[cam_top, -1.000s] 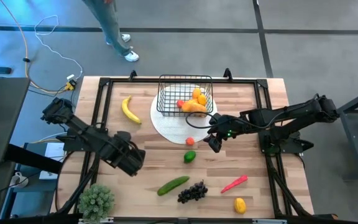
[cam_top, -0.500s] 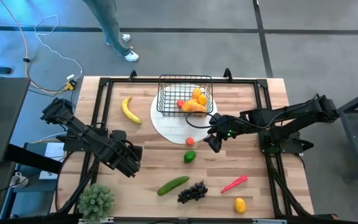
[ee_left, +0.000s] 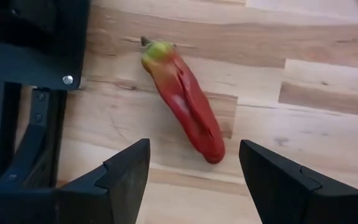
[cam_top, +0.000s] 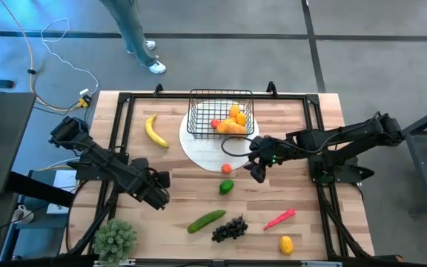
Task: Build produce basket
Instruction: Put the red chili pepper into the wire basket
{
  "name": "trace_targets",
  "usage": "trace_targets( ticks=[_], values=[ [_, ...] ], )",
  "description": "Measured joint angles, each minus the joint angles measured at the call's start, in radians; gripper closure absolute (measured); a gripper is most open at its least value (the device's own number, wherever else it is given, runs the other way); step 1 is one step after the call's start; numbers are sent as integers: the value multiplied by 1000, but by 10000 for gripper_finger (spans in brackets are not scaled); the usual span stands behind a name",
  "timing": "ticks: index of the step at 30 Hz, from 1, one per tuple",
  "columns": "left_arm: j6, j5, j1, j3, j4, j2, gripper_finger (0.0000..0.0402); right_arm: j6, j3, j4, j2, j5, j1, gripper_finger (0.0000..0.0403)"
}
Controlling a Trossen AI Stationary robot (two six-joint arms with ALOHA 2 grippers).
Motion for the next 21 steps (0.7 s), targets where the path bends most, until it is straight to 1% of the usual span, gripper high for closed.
trace_targets(
  ticks=[4,9,12,17,21],
  values=[
    [-2,6,40,-44,37,0,163,-106,0,14,0,2,-11,187],
    [-12,42,90,-102,111,0,163,-160,0,15,0,2,-22,187],
    [-14,48,116,-108,150,0,163,-185,0,13,0,1,-22,187],
    [-13,49,154,-109,150,13,163,-200,0,12,0,1,-22,187],
    [-13,73,168,-109,147,47,163,-215,0,8,0,1,-22,187]
  ],
)
